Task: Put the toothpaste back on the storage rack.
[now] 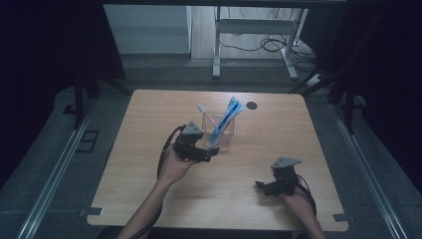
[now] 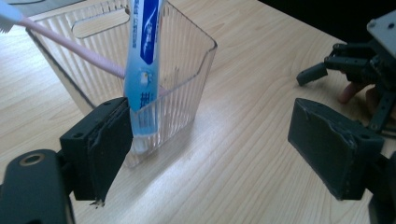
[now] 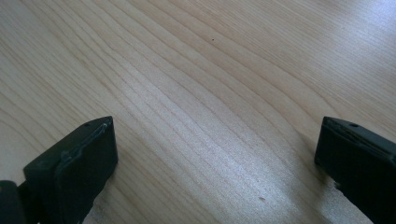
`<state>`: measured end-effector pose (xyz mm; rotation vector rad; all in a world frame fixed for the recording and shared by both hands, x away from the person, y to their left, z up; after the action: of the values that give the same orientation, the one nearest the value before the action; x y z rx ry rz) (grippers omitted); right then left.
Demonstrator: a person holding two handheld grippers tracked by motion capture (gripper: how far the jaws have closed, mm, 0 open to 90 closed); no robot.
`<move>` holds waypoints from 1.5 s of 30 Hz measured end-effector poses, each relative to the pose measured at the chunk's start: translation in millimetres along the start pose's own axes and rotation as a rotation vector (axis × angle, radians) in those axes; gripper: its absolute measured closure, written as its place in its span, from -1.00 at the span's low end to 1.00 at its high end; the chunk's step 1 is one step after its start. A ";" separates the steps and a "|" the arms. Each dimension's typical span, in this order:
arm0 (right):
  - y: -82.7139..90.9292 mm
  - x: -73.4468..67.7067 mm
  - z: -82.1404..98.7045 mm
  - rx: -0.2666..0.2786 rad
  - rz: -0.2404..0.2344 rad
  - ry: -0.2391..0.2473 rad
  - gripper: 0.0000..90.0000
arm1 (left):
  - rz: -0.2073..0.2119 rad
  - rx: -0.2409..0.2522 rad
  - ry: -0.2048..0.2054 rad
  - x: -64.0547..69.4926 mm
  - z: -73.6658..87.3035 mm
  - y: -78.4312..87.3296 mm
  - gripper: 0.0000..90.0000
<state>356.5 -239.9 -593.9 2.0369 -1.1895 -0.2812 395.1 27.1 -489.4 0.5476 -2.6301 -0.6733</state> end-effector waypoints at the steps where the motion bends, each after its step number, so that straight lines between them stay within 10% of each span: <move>1: -0.1 0.0 0.0 0.000 0.001 -0.001 -1.00 | -0.002 -0.001 -0.008 0.6 2.2 0.7 -0.68; 20: -0.1 0.0 0.0 0.000 0.001 -0.002 -1.00 | -0.026 -0.012 -0.043 10.3 44.4 18.1 -0.69; 45: -0.2 0.1 -0.1 0.000 0.009 -0.007 -1.00 | -0.052 -0.050 0.036 13.2 121.8 30.6 -0.70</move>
<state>356.8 -239.8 -593.9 2.0317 -1.2022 -0.2847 322.0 91.5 -569.8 0.6091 -2.5665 -0.7365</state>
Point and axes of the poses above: each handheld gripper's, and its own axes: y roughly backward along the jaws, z roughly out of its underside, x roughly to its right, the point moved 7 cm from there along -y, roughly forward along the jaws, and after that the axes turned 14 degrees about z, right-handed, at the moved point
